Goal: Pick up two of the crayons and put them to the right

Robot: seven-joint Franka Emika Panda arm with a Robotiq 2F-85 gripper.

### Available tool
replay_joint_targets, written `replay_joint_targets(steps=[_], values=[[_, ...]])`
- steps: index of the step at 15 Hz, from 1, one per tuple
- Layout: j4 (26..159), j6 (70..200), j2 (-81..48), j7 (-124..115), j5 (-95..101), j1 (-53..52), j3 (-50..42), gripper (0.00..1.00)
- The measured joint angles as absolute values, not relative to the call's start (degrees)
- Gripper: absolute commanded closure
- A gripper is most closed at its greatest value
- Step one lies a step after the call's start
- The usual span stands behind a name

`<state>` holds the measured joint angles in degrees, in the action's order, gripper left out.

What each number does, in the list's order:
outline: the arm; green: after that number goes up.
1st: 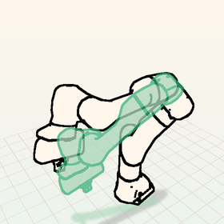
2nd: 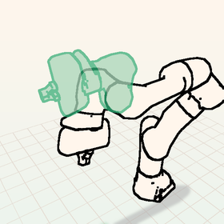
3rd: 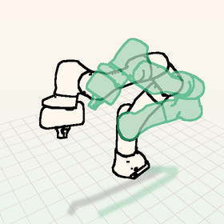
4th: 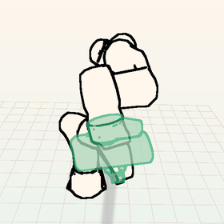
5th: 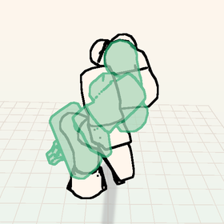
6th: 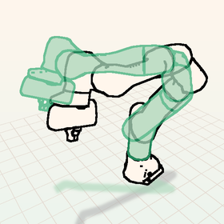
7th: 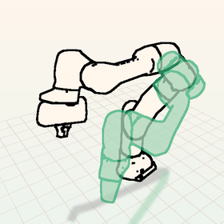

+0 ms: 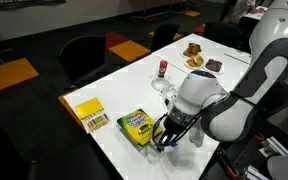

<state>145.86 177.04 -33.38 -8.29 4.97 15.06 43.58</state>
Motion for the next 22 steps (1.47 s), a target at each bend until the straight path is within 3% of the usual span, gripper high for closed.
replay_joint_targets(steps=[9, 16, 22], values=[[143.0, 165.6, -39.2, -1.8, -9.8, 17.5, 47.1, 0.96], [141.2, 163.8, -43.4, 0.5, -16.3, 17.9, 48.0, 0.96], [142.8, 163.4, -44.8, 0.5, -18.6, 17.4, 54.1, 0.96]])
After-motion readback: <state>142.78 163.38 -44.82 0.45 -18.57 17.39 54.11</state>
